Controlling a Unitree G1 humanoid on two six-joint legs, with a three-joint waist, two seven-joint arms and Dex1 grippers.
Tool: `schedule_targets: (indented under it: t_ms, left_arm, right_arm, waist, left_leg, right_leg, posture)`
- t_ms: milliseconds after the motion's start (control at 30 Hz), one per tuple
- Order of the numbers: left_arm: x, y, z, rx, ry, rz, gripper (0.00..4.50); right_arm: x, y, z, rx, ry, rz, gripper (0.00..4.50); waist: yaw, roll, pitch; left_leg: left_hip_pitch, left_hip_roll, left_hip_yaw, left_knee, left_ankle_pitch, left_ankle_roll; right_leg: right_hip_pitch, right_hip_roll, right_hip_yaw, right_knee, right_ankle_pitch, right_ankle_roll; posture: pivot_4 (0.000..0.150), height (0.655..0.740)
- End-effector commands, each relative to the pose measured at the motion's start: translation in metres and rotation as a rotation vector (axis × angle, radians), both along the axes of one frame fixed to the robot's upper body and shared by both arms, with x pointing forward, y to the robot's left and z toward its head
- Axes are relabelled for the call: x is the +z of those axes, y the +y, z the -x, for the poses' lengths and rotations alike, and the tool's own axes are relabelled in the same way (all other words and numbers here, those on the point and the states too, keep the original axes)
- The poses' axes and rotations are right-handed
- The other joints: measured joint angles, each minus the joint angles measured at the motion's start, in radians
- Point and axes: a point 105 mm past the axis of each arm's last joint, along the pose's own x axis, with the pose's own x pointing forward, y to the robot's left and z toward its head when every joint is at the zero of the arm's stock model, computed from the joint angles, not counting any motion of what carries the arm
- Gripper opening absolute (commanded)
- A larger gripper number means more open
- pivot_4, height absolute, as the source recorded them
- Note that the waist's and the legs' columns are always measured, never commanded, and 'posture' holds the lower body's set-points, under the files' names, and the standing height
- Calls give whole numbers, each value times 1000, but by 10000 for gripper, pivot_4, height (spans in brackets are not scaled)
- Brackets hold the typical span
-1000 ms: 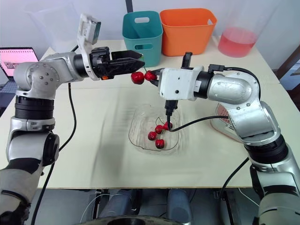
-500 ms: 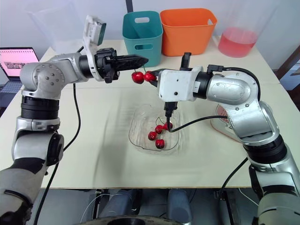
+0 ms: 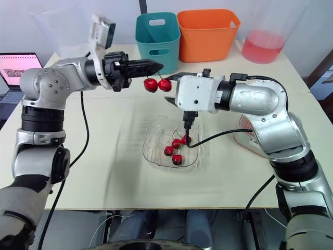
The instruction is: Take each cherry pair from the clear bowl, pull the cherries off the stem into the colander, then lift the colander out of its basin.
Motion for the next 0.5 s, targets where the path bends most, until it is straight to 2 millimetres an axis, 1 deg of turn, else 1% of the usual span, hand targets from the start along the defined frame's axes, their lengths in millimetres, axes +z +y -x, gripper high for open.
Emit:
schedule_targets:
  t_ms: [33,67,167,233,333,500]
  left_arm:
    - [14,14,3,11,-104,16,0]
    - [15,16,5,3,-120,19,0]
    - [19,19,13,-29,-159,16,0]
    - [18,20,17,-45,-176,1,0]
    - [17,20,22,-63,-194,-15,0]
    - [16,17,32,-89,-218,-38,0]
  right_arm:
    - [13,-7,11,17,139,-145,41353]
    - [14,-9,12,22,223,-215,44581]
    - [17,-11,13,44,428,-400,44581]
    - [21,-9,12,60,533,-489,44581]
    - [21,-2,13,78,633,-533,44581]
    - [20,11,13,101,696,-536,44581]
  waist:
    - [1,0,0]
    - [1,0,0]
    - [1,0,0]
    - [-1,0,0]
    - [-1,0,0]
    - [0,0,0]
  left_leg:
    - [0,0,-1,0,0,0]
    - [0,0,-1,0,0,0]
    - [0,0,-3,0,0,0]
    - [0,0,-4,0,0,0]
    - [0,0,-4,0,0,0]
    - [0,0,-4,0,0,0]
  right_leg:
    - [0,0,0,0,0,0]
    - [0,0,0,0,0,0]
    - [1,0,0,0,0,0]
    - [1,0,0,0,0,0]
    - [0,0,0,0,0,0]
    - [0,0,0,0,0,0]
  posture:
    - [1500,7400]
    - [1500,7400]
    - [1500,7400]
    - [1500,7400]
    - [1500,7400]
    - [1500,7400]
